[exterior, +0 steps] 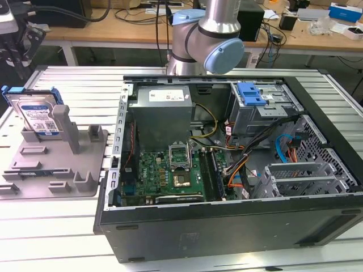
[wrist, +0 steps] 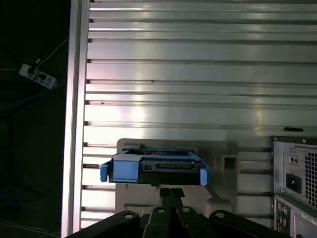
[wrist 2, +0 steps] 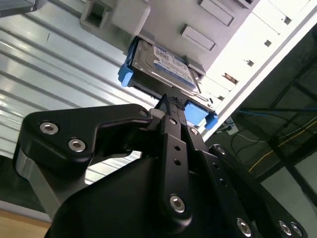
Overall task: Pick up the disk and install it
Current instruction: 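Pick up the disk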
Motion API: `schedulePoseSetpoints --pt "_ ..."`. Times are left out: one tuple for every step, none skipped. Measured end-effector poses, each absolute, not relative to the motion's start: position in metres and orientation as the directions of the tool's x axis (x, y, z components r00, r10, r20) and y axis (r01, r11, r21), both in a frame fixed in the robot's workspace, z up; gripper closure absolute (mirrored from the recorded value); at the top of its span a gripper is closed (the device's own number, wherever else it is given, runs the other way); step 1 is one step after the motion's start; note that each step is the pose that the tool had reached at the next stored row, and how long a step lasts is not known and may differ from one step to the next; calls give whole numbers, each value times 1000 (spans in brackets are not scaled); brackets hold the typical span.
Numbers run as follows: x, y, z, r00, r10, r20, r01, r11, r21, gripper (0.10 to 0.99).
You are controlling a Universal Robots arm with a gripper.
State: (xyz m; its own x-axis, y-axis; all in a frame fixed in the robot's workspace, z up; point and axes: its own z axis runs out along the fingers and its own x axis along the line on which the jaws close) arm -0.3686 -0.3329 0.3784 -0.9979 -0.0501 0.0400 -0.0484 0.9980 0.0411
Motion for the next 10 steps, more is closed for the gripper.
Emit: schedulePoseSetpoints --pt "-369 -333 378 -996 -78 40 -77 996 41 980" --pt "-369 -333 378 -993 -112 40 -110 993 41 980" --pt "-368 -333 378 -991 -130 40 -128 991 41 980" --pt "-368 -333 378 -988 -148 40 -146 988 41 980" --pt "-368 -333 377 -985 -169 40 -167 985 41 980" --pt "-368 -333 377 -982 -185 40 -184 982 41 980" --pt "-368 -333 377 -977 -211 40 -209 977 41 980" --pt "-368 -333 377 -973 -229 40 -227 973 41 980" --pt "-368 -333 377 -965 -259 40 -257 965 41 980" --pt "-368 -333 377 -961 -275 40 -273 961 41 980"
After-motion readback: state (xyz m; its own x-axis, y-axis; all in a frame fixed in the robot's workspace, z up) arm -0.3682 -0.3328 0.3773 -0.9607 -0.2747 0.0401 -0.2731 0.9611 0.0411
